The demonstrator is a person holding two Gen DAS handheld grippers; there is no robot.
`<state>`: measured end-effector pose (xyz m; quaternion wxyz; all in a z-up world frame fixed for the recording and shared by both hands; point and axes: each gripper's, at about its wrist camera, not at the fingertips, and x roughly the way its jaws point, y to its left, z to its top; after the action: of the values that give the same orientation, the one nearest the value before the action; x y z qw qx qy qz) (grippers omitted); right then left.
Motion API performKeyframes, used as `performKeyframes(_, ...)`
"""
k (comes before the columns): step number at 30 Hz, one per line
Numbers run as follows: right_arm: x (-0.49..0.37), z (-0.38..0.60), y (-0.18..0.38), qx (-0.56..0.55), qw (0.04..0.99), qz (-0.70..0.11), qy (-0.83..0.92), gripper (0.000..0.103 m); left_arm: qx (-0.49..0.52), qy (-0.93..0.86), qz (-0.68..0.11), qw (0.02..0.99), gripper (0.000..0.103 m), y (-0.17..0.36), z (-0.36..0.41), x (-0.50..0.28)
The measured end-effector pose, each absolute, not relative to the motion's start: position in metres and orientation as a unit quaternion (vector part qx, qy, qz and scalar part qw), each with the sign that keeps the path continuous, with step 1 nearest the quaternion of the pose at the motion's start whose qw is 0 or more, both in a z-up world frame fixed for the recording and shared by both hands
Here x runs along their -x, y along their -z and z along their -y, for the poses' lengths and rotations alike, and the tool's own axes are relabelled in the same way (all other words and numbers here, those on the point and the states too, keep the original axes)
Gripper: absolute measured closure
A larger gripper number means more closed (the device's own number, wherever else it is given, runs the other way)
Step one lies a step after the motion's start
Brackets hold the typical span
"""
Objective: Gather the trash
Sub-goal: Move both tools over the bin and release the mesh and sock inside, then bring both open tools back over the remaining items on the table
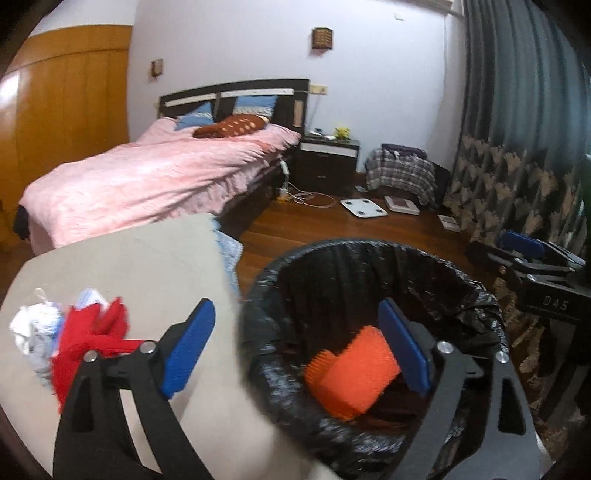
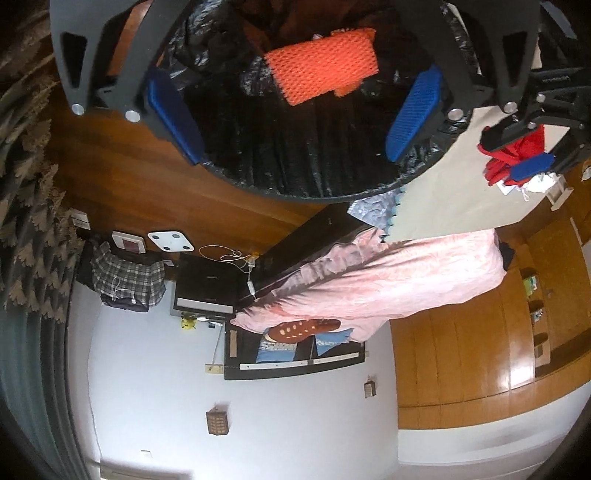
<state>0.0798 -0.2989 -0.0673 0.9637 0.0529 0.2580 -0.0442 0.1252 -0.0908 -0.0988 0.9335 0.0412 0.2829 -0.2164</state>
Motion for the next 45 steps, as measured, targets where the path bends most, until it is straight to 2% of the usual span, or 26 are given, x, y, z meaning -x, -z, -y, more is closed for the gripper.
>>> performKeyframes(16,-0.098,0.189,0.065,-0.035,0.962,-0.263,-0.063,0.006,-0.017,0.093,-0.264,0.960,0.011,0.076,-0.024,-0.111)
performKeyframes(33,-0.137,0.061,0.087,-0.001,0.945,-0.283,-0.166,0.006,-0.004,-0.035,-0.275,0.961,0.012,0.094,-0.145,-0.111)
performKeyframes(39,-0.155,0.034,0.107,0.007,0.936,-0.305,-0.176,0.012,0.005,-0.053,-0.283,0.958,0.012,0.103,-0.170,-0.114)
performKeyframes(45,-0.170,0.021,0.121,0.011,0.928,-0.322,-0.185,0.023,0.009,-0.061,-0.286,0.956,0.012,0.110,-0.184,-0.121)
